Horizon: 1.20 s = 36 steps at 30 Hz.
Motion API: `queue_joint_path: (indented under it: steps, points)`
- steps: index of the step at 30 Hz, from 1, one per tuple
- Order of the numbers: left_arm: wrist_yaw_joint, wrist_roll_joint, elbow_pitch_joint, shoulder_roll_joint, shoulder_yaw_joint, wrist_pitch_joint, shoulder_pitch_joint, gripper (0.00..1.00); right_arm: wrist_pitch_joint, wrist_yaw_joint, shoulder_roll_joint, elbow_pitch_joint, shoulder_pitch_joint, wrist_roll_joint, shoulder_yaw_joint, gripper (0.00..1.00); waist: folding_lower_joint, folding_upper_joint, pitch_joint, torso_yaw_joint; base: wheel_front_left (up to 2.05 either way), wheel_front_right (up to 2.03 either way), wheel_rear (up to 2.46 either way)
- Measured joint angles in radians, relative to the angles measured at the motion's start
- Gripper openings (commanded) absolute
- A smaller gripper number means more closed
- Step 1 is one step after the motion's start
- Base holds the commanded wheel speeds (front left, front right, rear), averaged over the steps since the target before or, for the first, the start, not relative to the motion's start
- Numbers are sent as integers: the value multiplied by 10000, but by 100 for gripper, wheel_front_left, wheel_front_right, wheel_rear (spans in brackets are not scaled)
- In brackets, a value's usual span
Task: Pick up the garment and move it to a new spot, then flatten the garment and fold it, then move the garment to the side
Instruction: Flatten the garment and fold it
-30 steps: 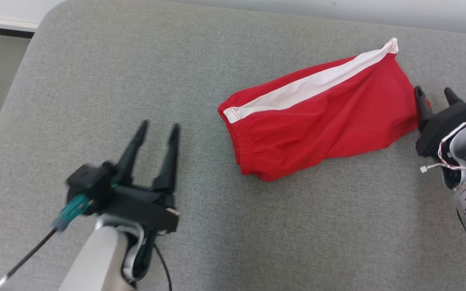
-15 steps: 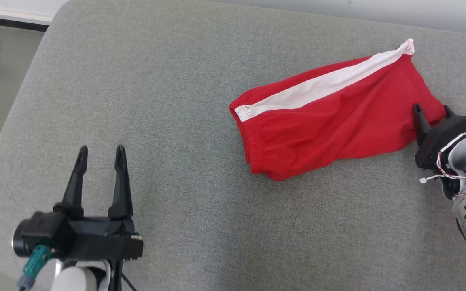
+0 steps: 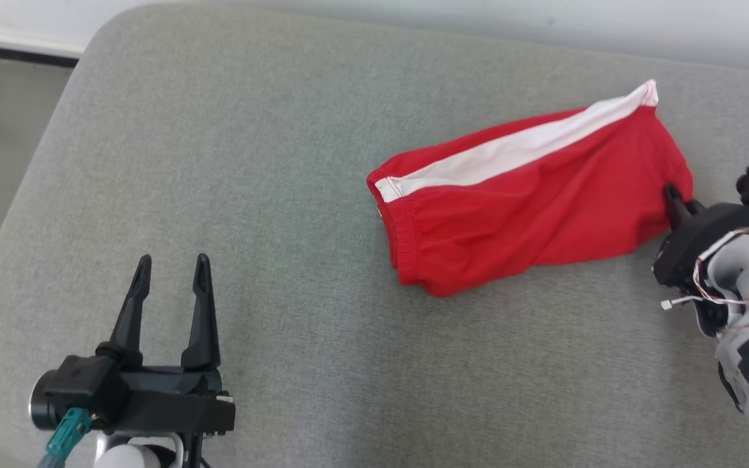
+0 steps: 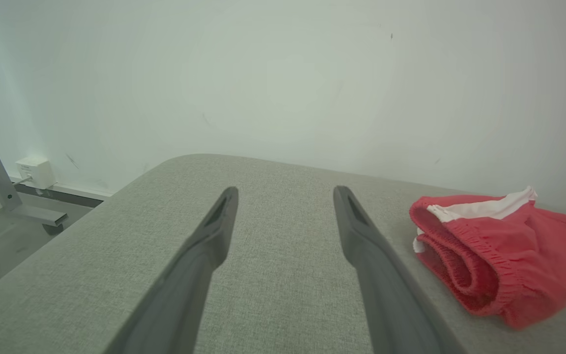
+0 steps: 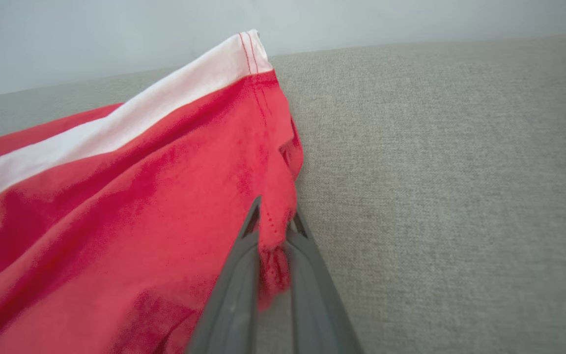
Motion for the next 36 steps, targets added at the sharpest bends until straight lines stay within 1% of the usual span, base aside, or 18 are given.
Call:
queue_joint_path:
  steps: [1,2,4,6,14,17,23,29,33,36]
  points:
    - [0,29,17,-2,73,0,63,100,-98,0,-151,-245,212,203,84,0,0,0,-112,-65,0,0,0]
    - [0,29,17,-2,73,0,63,100,-98,0,-151,-245,212,203,84,0,0,0,-112,-65,0,0,0]
    - [-2,136,25,0,161,0,231,100,-240,0,-314,-736,670,619,232,0,0,0,-290,-212,0,0,0]
    - [-2,174,35,0,186,0,298,100,-295,0,-360,-920,854,765,284,0,0,0,-352,-270,0,0,0]
    - [-48,407,48,-2,270,0,719,100,-748,0,-832,-2523,2701,2015,454,0,-1,0,-834,-794,0,0,0]
    - [-48,535,61,-4,293,0,884,100,-888,0,-989,-3012,3425,2220,497,0,-1,0,-1000,-989,0,0,0]
    - [-65,608,100,-4,318,0,1092,100,-1080,0,-1317,-3804,4738,2679,153,0,-1,-1,-1382,-1241,0,0,0]
    - [-65,639,90,-2,326,0,1284,100,-1141,0,-1620,-4209,5881,2830,-614,0,-2,0,-1676,-1389,0,0,0]
    - [-65,654,73,-2,355,0,1382,100,-1039,0,-1605,-4397,6267,2838,-1062,0,-1,0,-1784,-1476,0,0,0]
    - [-65,658,75,0,376,0,1418,100,-966,0,-1494,-4700,6345,2589,-1266,0,0,0,-1841,-1532,0,0,0]
